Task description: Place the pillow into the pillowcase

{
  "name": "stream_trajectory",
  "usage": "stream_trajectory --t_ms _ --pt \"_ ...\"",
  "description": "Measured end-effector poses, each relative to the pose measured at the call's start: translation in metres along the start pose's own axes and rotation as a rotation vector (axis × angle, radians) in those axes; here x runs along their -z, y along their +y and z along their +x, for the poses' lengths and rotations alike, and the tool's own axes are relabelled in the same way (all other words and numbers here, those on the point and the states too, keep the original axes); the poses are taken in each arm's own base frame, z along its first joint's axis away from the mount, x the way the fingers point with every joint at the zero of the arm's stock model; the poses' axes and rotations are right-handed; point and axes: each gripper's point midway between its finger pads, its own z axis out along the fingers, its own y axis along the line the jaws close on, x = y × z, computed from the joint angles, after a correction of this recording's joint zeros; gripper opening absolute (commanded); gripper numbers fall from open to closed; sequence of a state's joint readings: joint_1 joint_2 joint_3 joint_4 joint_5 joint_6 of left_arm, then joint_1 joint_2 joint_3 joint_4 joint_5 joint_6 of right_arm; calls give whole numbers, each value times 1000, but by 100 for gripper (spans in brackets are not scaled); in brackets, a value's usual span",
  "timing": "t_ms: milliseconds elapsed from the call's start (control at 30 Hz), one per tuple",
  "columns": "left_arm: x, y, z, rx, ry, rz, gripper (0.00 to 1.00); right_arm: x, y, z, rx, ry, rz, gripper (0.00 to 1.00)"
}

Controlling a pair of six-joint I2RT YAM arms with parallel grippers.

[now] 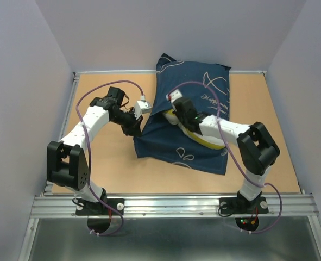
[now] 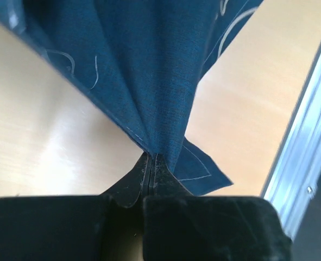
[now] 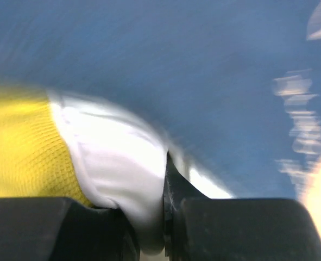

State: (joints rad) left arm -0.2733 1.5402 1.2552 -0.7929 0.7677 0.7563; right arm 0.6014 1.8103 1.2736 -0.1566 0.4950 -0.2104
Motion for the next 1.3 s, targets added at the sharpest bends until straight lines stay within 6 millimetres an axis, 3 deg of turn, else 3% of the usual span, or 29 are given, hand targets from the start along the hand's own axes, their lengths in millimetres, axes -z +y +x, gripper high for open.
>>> stream_trajectory --t_ms 67,133,167,233,267,300,333,433,500,533,600,633,667,767,833,867,900,967,1033,1100,1167,1300 --pt "0 -6 15 4 44 15 0 6 48 24 73 12 -65 2" --pt "-3 -12 33 10 89 33 0 3 81 46 118 38 -120 8" --pt "-4 -13 39 12 102 36 0 1 91 53 130 46 -136 10" --pt "-8 -12 52 36 126 29 0 5 100 50 117 31 -180 24" --pt "-9 -11 55 49 132 18 0 11 104 44 101 24 -217 37" --pt "-8 -7 58 78 139 -3 0 18 115 42 92 27 -299 67" --pt "-8 -2 60 113 145 -36 0 23 121 39 92 26 -341 78" --pt "-4 14 56 194 130 -110 18 62 151 35 96 54 -612 100" --pt "0 32 46 249 101 -146 39 97 155 32 115 55 -756 100" --pt "2 41 42 269 84 -164 43 116 153 30 122 50 -814 100" --pt "10 63 33 328 33 -213 55 153 134 19 111 12 -884 100" --pt "16 76 27 349 0 -246 57 163 124 13 99 -10 -895 100" --pt "22 85 23 366 -27 -272 67 169 107 3 70 -36 -888 99" --pt "35 104 -2 403 -123 -335 68 146 46 -24 -30 -82 -763 93" --pt "40 114 -28 408 -189 -363 68 97 2 -25 -83 -47 -615 92" --pt "42 118 -40 400 -218 -371 68 81 -8 -20 -95 -24 -573 92" --pt "42 119 -48 393 -236 -374 68 49 -21 1 -114 48 -517 86" --pt "37 121 -60 396 -268 -376 68 14 -25 39 -110 167 -477 80" --pt "28 119 -66 418 -286 -362 68 -14 -13 79 -93 287 -478 72" --pt "15 114 -66 437 -286 -339 67 -24 -2 92 -81 318 -498 66" --pt "-9 104 -55 466 -247 -298 66 -19 6 87 -76 300 -540 61" --pt "-46 85 -27 507 -158 -237 66 20 42 95 -95 276 -696 61"
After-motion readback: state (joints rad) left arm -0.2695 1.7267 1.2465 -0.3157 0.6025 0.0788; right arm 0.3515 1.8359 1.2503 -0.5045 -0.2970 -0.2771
